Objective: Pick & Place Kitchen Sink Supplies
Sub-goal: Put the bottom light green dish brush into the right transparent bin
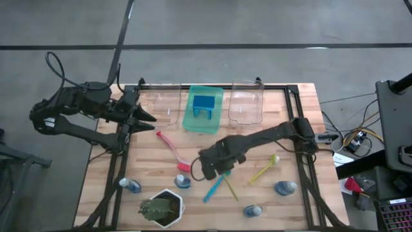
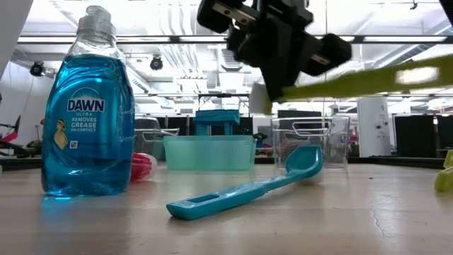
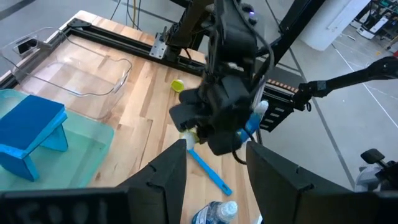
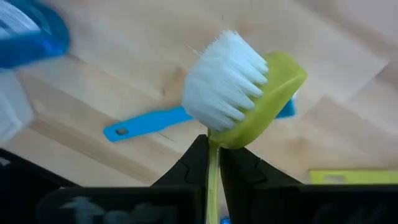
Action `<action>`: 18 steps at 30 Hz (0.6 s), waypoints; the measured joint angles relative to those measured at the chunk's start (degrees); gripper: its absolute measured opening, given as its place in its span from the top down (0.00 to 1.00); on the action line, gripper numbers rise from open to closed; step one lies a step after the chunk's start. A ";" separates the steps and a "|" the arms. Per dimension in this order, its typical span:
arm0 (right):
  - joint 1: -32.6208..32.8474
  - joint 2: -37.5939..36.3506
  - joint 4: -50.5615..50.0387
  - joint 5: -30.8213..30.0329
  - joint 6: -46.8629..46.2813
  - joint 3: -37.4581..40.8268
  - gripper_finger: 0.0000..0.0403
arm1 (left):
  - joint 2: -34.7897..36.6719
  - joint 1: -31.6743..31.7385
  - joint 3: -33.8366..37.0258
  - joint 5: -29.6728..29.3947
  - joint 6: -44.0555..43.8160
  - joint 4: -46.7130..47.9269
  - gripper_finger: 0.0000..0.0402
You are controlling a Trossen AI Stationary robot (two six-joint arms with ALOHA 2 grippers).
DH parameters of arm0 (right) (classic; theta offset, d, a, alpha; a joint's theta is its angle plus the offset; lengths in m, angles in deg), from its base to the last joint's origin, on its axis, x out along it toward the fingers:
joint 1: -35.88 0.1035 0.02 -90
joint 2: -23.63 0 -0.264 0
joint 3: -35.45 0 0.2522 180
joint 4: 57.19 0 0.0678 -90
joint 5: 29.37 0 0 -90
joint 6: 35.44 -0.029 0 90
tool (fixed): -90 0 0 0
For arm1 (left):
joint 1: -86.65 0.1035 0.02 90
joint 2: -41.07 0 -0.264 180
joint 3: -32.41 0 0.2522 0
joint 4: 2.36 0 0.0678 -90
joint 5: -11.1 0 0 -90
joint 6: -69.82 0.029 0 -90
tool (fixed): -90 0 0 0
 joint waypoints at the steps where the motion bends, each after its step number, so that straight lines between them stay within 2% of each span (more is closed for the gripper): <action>1: -0.68 -0.38 -0.47 -0.32 0.43 -0.58 0.95 | 0.02 -0.01 0.00 0.01 0.00 0.00 0.61; 8: -5.94 -3.07 -3.66 -3.29 3.67 -6.00 0.94 | 0.29 0.00 0.00 0.00 0.02 -0.02 0.61; 18: -15.79 -3.56 -16.95 -6.43 12.98 -18.79 0.94 | 1.02 0.00 0.00 0.02 0.04 -0.02 0.61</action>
